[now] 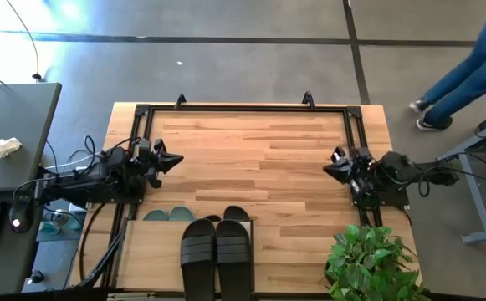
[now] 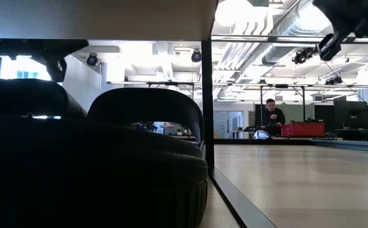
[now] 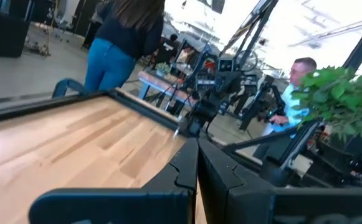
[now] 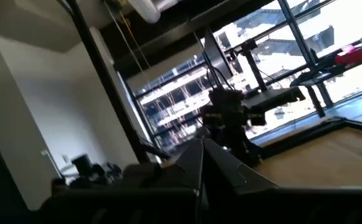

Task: Pick and place slides into the shelf
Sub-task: Return to Home Position

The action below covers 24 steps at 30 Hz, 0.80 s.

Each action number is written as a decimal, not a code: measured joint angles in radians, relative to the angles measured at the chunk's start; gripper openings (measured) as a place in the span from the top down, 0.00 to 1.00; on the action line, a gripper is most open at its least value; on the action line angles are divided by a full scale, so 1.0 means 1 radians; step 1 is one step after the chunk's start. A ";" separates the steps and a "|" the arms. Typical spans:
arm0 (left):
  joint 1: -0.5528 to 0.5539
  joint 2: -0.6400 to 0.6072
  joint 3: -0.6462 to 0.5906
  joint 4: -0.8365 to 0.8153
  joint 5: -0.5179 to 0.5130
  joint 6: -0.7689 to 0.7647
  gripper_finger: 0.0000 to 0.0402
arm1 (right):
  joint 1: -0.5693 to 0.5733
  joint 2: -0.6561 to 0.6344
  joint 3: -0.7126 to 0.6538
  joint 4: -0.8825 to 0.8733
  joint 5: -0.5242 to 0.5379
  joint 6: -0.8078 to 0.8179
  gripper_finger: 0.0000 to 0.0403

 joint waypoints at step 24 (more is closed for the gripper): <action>0.000 0.016 -0.034 -0.042 -0.021 0.116 1.00 | 0.000 0.000 0.000 -0.386 0.364 -0.409 1.00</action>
